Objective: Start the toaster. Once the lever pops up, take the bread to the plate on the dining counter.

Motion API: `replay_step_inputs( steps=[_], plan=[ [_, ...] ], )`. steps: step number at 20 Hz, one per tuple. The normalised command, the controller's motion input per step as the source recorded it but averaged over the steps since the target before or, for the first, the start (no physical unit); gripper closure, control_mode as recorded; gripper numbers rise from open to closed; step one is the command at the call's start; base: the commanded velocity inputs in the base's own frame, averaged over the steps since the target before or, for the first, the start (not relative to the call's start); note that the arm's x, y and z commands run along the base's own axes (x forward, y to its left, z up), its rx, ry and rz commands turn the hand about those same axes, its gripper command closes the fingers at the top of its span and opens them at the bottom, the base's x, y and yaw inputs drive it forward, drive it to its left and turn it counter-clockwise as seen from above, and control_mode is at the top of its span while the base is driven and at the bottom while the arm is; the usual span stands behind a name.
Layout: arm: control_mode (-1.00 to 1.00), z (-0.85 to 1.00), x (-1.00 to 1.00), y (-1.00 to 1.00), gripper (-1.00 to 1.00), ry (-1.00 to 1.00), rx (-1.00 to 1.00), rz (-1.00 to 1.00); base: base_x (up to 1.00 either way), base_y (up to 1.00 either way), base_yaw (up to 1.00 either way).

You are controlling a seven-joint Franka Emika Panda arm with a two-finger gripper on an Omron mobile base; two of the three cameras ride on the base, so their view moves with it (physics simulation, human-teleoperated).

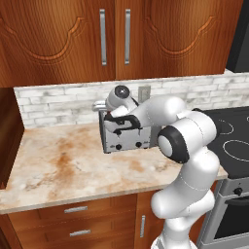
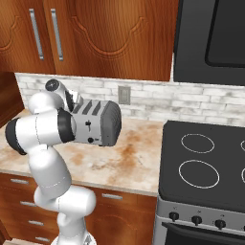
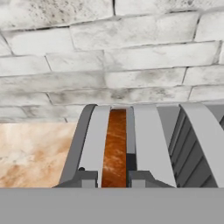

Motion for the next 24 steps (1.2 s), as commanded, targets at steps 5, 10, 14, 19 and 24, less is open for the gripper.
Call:
replay_step_inputs(
  steps=[5, 10, 14, 19, 24],
  plan=[
    [-1.0, 0.0, 0.0, 0.0, 1.0, 0.0, 0.0, 0.0, 0.0, 0.0, 0.0],
    [-1.0, 0.0, 0.0, 0.0, 1.0, 0.0, 0.0, 0.0, 0.0, 0.0, 0.0],
    [-1.0, 0.0, 0.0, 0.0, 1.0, 0.0, 0.0, 0.0, 0.0, 0.0, 0.0],
    [-1.0, 0.0, 0.0, 0.0, 1.0, -0.02, 0.0, 0.0, 0.0, 0.0, 0.0],
    [-1.0, 0.1, -0.03, 0.0, 1.0, -0.14, 0.0, 0.0, 0.0, 0.0, 0.0]
  ],
)
